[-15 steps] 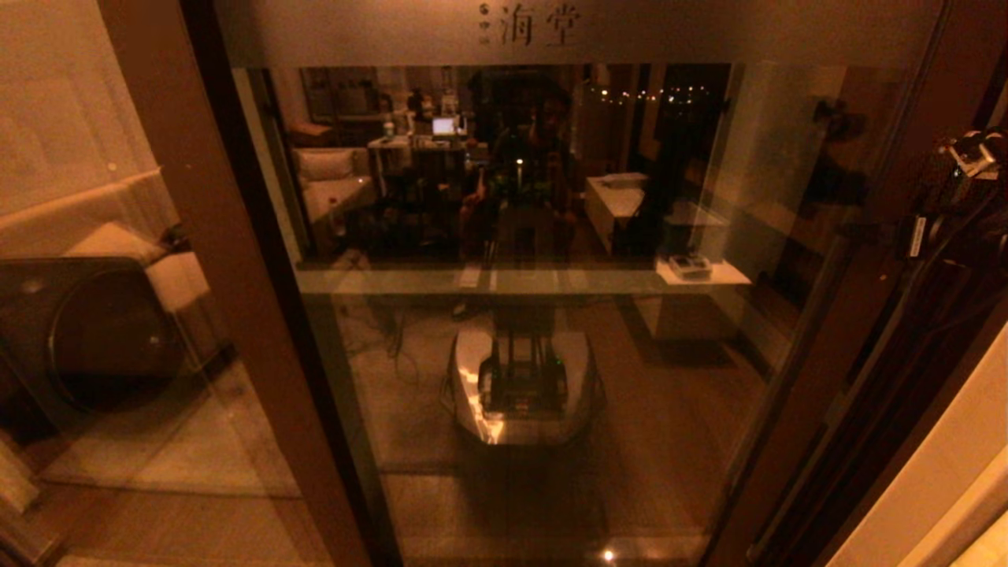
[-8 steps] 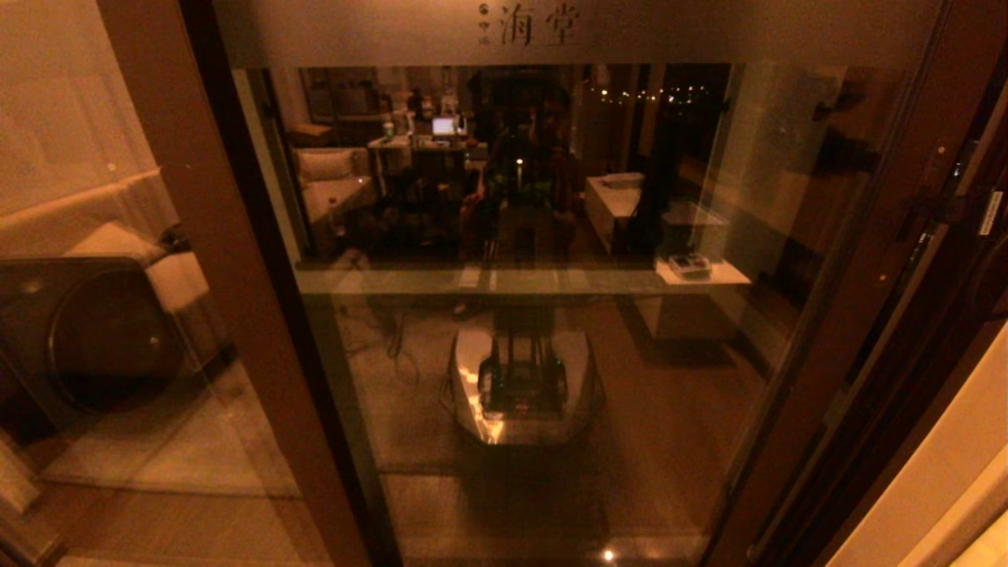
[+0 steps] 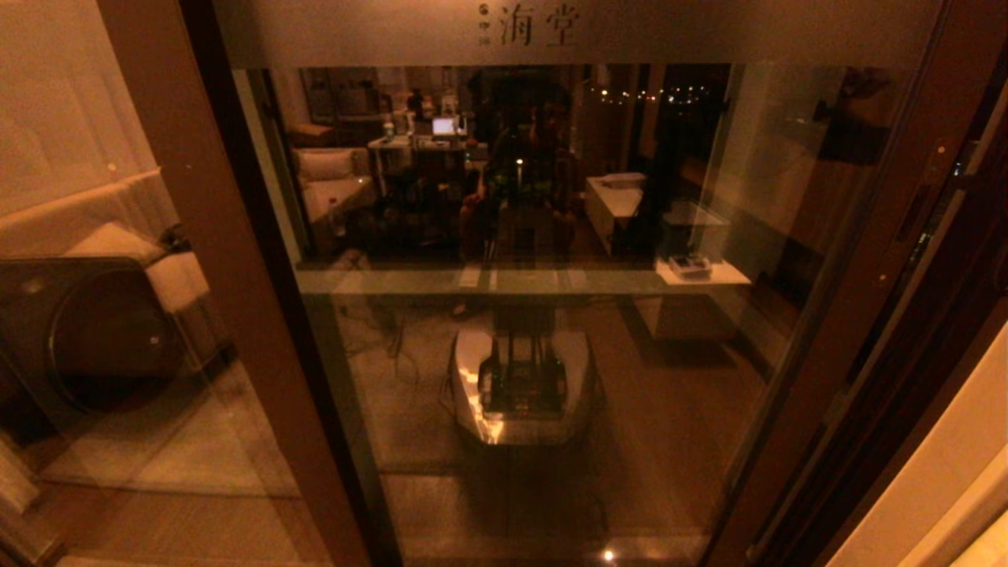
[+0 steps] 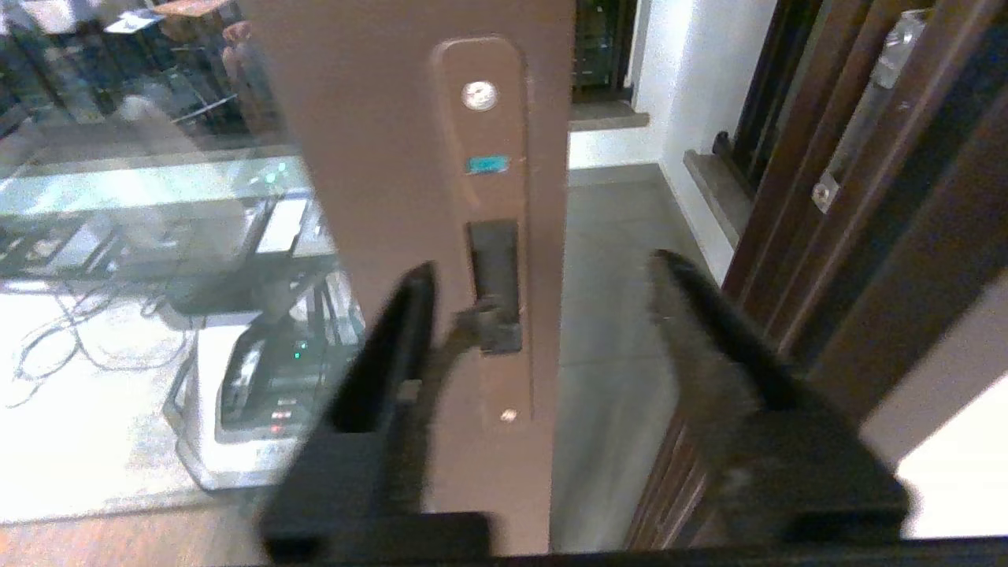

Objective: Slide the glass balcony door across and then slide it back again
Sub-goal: Open the slid door

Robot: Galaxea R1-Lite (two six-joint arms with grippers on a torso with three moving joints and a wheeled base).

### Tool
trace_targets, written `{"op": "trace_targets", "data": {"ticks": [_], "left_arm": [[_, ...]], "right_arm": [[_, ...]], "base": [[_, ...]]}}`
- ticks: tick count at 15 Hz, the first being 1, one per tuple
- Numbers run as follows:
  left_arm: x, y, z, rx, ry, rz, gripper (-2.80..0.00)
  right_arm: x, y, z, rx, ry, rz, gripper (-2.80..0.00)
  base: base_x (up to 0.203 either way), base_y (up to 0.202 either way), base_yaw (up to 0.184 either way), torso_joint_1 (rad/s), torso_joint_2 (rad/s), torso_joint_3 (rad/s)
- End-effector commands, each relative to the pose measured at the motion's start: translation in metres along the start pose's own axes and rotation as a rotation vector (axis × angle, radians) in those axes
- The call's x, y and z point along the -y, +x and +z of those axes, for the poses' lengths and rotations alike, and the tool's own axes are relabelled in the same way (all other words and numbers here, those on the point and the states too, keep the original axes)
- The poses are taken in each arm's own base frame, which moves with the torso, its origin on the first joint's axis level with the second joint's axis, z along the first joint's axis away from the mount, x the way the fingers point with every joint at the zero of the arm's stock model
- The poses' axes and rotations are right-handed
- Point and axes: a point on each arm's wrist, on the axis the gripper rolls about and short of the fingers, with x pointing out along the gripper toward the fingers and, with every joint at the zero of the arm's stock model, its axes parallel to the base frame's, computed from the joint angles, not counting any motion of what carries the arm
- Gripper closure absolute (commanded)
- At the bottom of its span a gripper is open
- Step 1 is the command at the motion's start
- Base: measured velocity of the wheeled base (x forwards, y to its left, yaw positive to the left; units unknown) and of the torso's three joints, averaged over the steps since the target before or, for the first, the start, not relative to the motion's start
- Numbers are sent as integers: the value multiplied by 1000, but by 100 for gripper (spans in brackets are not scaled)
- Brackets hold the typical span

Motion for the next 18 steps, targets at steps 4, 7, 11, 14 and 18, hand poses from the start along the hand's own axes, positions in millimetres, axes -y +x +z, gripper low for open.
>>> {"op": "trace_targets", "data": {"ticks": [4,7,11,14,18], "left_arm": [[1,2,-9,-31,-1,-3,0],[1,2,-9,-31,-1,-3,0],[1,2,-9,-31,-1,-3,0],[1,2,-9,-31,-1,-3,0],[1,2,-9,-31,-1,-3,0]], "right_arm": [[18,23,-11,-21,14,-23,0],[20,23,-10,-18,12,-29,0],[28,36,-18,-33,22,-33,0],[36,54,-30,-50,43,-29,0],[31,71,-40,-65,91,4,0]], "base": [[0,0,0,0,0,0],[0,0,0,0,0,0],[0,0,0,0,0,0],[0,0,0,0,0,0],[0,0,0,0,0,0]]}}
